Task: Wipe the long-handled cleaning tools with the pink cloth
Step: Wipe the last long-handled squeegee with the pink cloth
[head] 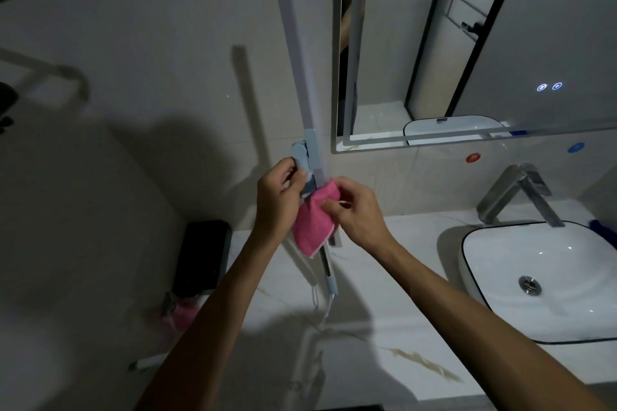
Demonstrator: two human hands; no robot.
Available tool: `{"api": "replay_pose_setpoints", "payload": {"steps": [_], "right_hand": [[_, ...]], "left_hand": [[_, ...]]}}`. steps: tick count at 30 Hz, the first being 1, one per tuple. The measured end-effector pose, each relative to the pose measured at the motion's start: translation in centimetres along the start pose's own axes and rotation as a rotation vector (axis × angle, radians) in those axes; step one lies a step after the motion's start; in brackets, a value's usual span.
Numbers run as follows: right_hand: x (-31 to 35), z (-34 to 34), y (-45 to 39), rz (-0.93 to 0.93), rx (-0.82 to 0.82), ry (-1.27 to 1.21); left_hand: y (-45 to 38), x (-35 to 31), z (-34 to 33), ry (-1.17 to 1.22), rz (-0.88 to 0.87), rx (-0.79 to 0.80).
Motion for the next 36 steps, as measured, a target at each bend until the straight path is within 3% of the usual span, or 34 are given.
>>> {"api": "replay_pose_setpoints", "payload": {"steps": [5, 12, 23, 27, 36], "right_hand": [[-1.8, -0.6, 0.5, -0.071, 0.002, 0.075], [0.9, 0.3, 0.0, 0.001, -0.105, -0.136], [0.1, -1.2, 0.8, 0.059, -0.091, 0.031], [-3.0, -2.2, 1.9, -0.028, -0.064, 0.11], [-8.6, -3.3, 3.8, -0.232, 0.074, 0.392]], "left_hand": [[-0.3, -0.5, 0.1, 0.017, 0.005, -0.031], [0.8, -0.2, -0.6, -0.032, 0.019, -0.02], [2.2, 1.3, -0.8, -0.076, 0.088, -0.049], [1.6, 1.7, 0.4, -0.113, 0.122, -0.182], [2.3, 2.6, 0.3, -0.069, 0.112, -0.139]]}}
Point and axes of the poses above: each hand's wrist, its own y-axis away from the middle knuckle, its own z-axis out of the back of the hand, x = y × z, the point moved 6 cm from there along -y, towards the middle knuckle, and after that the axes turned 7 degrees about -z, right-handed, at the moved point
